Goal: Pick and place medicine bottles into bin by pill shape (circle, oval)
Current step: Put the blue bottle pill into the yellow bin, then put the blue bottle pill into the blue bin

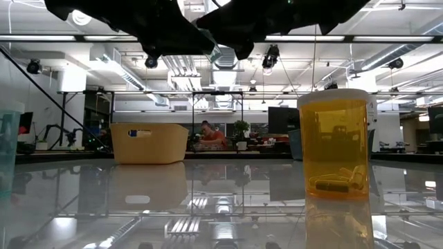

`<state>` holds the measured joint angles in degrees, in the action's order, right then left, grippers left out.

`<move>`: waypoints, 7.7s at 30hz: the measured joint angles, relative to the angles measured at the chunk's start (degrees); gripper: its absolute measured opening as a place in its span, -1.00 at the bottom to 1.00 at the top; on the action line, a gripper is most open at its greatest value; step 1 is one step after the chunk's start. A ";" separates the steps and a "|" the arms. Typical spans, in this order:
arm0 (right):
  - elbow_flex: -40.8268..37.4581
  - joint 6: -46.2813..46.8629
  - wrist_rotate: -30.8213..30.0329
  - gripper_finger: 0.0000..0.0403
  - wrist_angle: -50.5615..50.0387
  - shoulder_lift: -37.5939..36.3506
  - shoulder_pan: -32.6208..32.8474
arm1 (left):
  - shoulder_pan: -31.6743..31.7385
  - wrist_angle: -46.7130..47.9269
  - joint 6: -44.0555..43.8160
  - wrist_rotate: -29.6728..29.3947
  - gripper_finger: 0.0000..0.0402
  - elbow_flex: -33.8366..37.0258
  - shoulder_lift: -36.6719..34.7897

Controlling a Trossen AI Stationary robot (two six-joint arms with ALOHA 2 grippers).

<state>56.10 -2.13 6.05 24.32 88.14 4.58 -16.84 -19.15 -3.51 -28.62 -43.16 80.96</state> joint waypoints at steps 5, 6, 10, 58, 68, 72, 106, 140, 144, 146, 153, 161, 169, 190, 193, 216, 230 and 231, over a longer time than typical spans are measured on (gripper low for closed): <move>-0.04 -0.17 -0.01 -0.44 0.04 0.08 0.00 | 0.00 -0.05 0.32 0.02 -0.59 0.00 -0.04; -0.04 -0.24 0.01 -0.47 0.02 0.08 0.00 | 0.00 -0.12 0.57 0.07 -0.59 0.00 -0.04; -0.04 -0.28 0.03 -0.52 0.03 0.08 0.00 | 0.00 -0.33 0.67 0.13 -0.59 0.00 -0.04; -0.11 9.20 -20.71 -0.51 -42.67 -13.69 -24.15 | 0.02 5.70 4.92 -3.96 0.19 0.47 -4.34; -0.11 15.45 -21.14 -0.51 -56.67 -16.85 -41.45 | 0.76 5.68 10.13 -7.96 0.19 0.50 -4.35; -0.11 15.65 -21.20 -0.51 -60.31 -16.78 -46.99 | 1.62 5.68 12.77 -8.28 0.19 0.52 -5.08; -0.50 19.84 -29.07 -0.51 -65.49 -2.56 -57.13 | 6.34 5.81 19.26 -8.55 0.19 2.34 -12.70; -0.58 20.96 -24.51 -0.13 -68.08 -17.89 -51.81 | 6.28 5.76 15.21 -8.50 0.19 2.34 -12.65; -1.45 22.00 -24.12 -0.14 -68.05 -23.74 -46.45 | 6.29 5.64 12.92 -8.48 0.19 2.34 -12.65; -2.10 22.38 -24.08 -0.15 -67.68 -26.69 -43.33 | 6.23 5.63 11.97 -8.32 0.19 2.34 -12.65; -4.25 21.63 -24.08 -0.17 -64.90 -35.53 -31.78 | 5.37 3.43 9.66 -5.86 0.19 2.15 -12.64; -10.29 18.68 -24.07 -0.18 -55.54 -43.22 -20.11 | 2.00 -0.33 9.63 -5.55 0.19 0.57 -12.60; -16.87 16.49 -24.05 -0.18 -47.17 -47.25 -13.72 | -1.37 -2.31 6.89 -5.55 0.19 -0.63 -12.60; -32.63 6.40 -14.59 -0.25 -17.46 -49.47 2.05 | -13.15 -2.74 -0.96 -6.29 0.18 -14.63 1.41; -32.98 5.90 -14.59 -0.25 -16.07 -49.41 4.95 | -13.93 -1.42 -2.40 -6.32 0.18 -17.80 5.36; -37.85 0.01 -15.05 -0.25 -1.89 -49.40 17.58 | -16.28 18.83 -18.28 -5.76 0.18 -37.09 27.98; -40.06 2.58 -15.07 -0.25 -1.21 -49.42 17.55 | -14.79 13.86 -21.37 -3.92 0.66 -37.07 37.55; -40.06 2.55 -15.09 -0.25 -1.22 -49.42 17.55 | -14.69 13.42 -21.23 -3.74 0.68 -37.05 37.81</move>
<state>16.03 0.41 -9.03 23.10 38.72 22.13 -31.53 -5.74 -24.74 -32.36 -80.20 118.77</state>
